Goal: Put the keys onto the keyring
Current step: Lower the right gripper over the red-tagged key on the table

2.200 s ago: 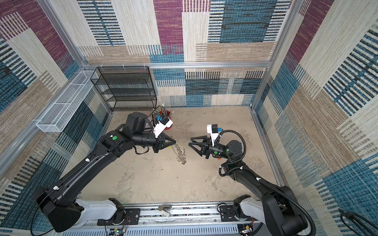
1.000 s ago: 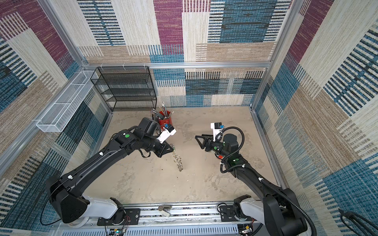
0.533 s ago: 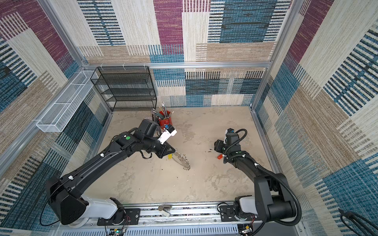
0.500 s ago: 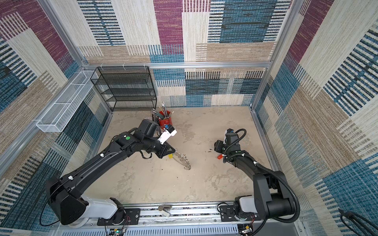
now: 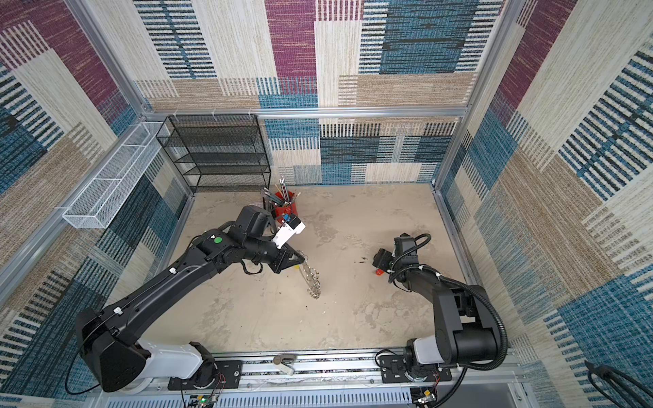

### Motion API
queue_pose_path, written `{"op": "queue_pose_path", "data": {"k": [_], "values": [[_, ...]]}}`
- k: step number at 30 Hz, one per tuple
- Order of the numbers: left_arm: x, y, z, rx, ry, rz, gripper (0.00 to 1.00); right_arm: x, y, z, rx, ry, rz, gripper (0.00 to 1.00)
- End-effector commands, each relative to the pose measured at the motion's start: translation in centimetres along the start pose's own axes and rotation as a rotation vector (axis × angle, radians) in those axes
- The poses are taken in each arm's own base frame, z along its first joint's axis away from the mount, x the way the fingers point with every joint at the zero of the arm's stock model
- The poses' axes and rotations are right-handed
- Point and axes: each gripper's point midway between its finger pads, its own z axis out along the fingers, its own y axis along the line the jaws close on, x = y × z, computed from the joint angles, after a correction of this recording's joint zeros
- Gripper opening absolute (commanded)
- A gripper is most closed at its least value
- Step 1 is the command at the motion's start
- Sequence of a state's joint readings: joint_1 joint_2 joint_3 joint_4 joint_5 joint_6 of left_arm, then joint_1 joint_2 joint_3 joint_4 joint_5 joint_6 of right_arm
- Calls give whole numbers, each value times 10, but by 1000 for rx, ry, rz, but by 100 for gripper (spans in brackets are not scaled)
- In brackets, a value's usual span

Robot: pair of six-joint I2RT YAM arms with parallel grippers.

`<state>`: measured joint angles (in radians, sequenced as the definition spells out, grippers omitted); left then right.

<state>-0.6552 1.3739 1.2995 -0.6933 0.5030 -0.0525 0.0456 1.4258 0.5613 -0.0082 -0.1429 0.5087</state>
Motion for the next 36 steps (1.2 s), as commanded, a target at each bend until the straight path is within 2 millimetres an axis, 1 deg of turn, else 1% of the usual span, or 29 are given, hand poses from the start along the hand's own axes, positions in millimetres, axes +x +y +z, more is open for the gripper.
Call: {"op": "queue_pose_path", "data": {"k": [1,4,8,12,15,19,22,26,28,30,33,36], "values": [[-6,-6,-2,25,-28,10,0,0,4,2,-34,2,35,86],[-6,-6,-2,26,-31,9,0,3,2,2,-36,9,53,87],[-7,-6,-2,28,-31,11,0,14,5,-2,-67,47,91,86],[-8,-8,-3,34,-34,13,0,24,9,-9,-109,67,119,86],[-8,-9,-4,41,-37,13,0,33,12,-13,-140,83,140,83],[-8,-10,-5,42,-41,16,0,41,10,-18,-147,92,161,82],[-9,-11,-6,44,-45,18,0,47,16,-19,-189,109,171,81],[-9,-12,-6,50,-46,18,0,50,24,-17,-223,117,155,80],[-9,-12,-7,49,-46,19,0,48,31,-19,-256,116,134,79],[-9,-12,-7,47,-46,20,0,43,22,-19,-191,93,123,79],[-9,-12,-8,47,-49,24,0,25,11,-26,-102,12,93,78],[-9,-13,-7,51,-47,26,0,6,11,-30,-63,-39,27,78]]}}
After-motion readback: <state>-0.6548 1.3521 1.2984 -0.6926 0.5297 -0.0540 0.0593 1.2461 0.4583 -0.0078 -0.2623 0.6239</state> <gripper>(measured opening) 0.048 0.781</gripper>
